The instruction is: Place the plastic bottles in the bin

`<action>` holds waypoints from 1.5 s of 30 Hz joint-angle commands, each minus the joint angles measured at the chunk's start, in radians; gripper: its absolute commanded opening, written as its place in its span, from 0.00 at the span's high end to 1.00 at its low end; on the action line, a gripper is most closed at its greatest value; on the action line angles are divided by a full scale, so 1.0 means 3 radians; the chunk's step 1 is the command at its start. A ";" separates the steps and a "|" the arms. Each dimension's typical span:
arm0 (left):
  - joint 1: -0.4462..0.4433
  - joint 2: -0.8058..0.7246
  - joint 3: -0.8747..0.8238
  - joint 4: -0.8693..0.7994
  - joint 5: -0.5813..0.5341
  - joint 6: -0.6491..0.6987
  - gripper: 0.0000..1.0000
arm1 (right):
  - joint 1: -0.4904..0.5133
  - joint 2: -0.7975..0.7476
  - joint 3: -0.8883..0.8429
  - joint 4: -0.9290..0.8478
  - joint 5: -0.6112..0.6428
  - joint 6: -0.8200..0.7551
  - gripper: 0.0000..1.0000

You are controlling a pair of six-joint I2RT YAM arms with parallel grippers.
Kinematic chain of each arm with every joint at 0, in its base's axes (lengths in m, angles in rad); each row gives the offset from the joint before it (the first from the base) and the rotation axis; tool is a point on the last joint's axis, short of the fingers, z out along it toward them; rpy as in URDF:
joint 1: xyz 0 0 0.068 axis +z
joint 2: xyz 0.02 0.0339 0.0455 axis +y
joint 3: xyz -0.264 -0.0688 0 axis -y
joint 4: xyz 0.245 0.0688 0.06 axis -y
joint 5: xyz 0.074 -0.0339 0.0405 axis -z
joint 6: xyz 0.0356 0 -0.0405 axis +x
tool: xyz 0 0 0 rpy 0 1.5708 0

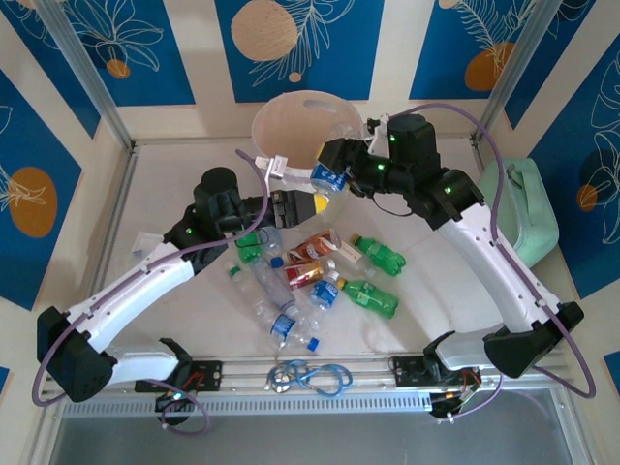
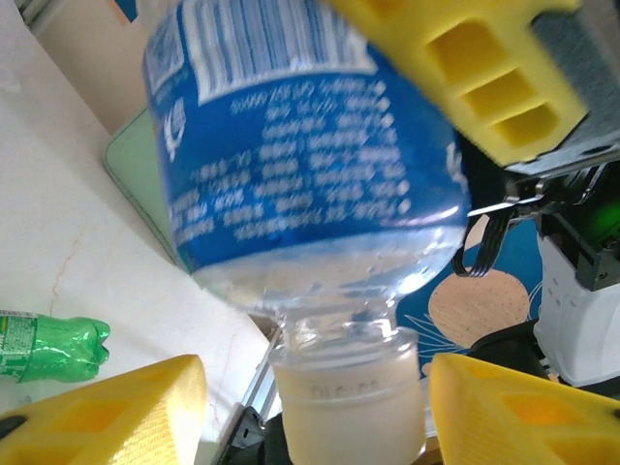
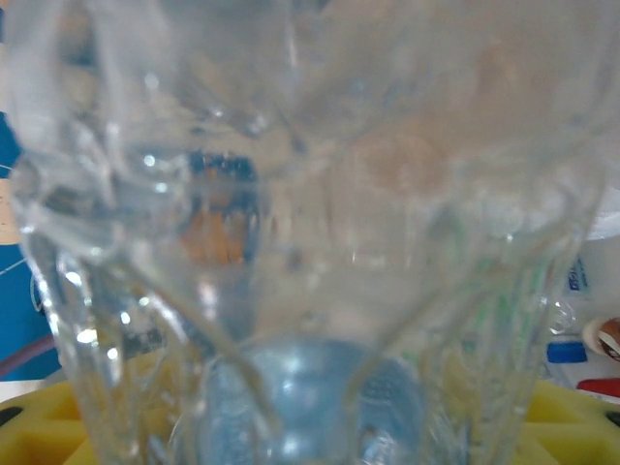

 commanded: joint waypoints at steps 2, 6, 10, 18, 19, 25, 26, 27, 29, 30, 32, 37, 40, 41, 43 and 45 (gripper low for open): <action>-0.0034 -0.0026 0.0067 0.0116 0.0095 0.0077 0.48 | 0.0049 0.0048 0.0115 0.0122 -0.0058 0.0070 0.39; -0.0038 -0.0019 0.0048 0.0191 0.0142 0.0040 0.58 | 0.0068 0.0056 0.0099 0.0159 -0.0061 0.0092 0.39; -0.0040 -0.0021 0.0049 0.0193 0.0142 0.0059 0.69 | 0.0084 0.0061 0.0089 0.0149 -0.0058 0.0087 0.39; -0.0032 -0.0065 0.0341 -0.0704 -0.0320 0.0677 0.81 | 0.0027 -0.0066 0.0088 -0.0046 0.0108 -0.0002 0.30; -0.0030 -0.0063 0.0381 -0.0790 -0.0358 0.0731 0.81 | 0.0007 -0.0081 0.0098 -0.0082 0.0129 -0.0014 0.27; -0.0025 -0.0001 0.0723 -0.1278 -0.0612 0.1069 0.84 | -0.0210 -0.0195 0.0256 -0.0592 0.0427 -0.0191 0.06; -0.0019 0.0018 0.0801 -0.1382 -0.0679 0.1134 0.84 | -0.0265 -0.0232 0.0253 -0.0662 0.0460 -0.0220 0.05; -0.0014 0.0042 0.0883 -0.1481 -0.0749 0.1187 0.84 | -0.0331 -0.0272 0.0246 -0.0719 0.0464 -0.0239 0.05; 0.0015 0.0111 0.1039 -0.1631 -0.0855 0.1263 0.84 | -0.0435 -0.0353 0.0201 -0.0775 0.0444 -0.0265 0.04; 0.0034 0.0159 0.1130 -0.1694 -0.0886 0.1292 0.84 | -0.0473 -0.0393 0.0173 -0.0801 0.0446 -0.0280 0.04; 0.0069 0.0264 0.1300 -0.1791 -0.0949 0.1344 0.85 | -0.0521 -0.0461 0.0119 -0.0856 0.0475 -0.0314 0.04; 0.0180 0.0641 0.1786 -0.2003 -0.1065 0.1399 0.85 | -0.0539 -0.0629 -0.0081 -0.0974 0.0589 -0.0364 0.04; 0.0295 0.0931 0.2120 -0.2221 -0.1151 0.1356 0.85 | -0.0562 -0.0742 -0.0255 -0.1010 0.0597 -0.0358 0.04; 0.0329 0.1024 0.2219 -0.2288 -0.1181 0.1349 0.85 | -0.0569 -0.0781 -0.0309 -0.1036 0.0604 -0.0362 0.04; 0.0377 0.1158 0.2364 -0.2389 -0.1246 0.1359 0.85 | -0.0575 -0.0856 -0.0394 -0.1084 0.0634 -0.0373 0.04; 0.0426 0.1270 0.2471 -0.2469 -0.1310 0.1350 0.85 | -0.0584 -0.0937 -0.0490 -0.1137 0.0663 -0.0383 0.04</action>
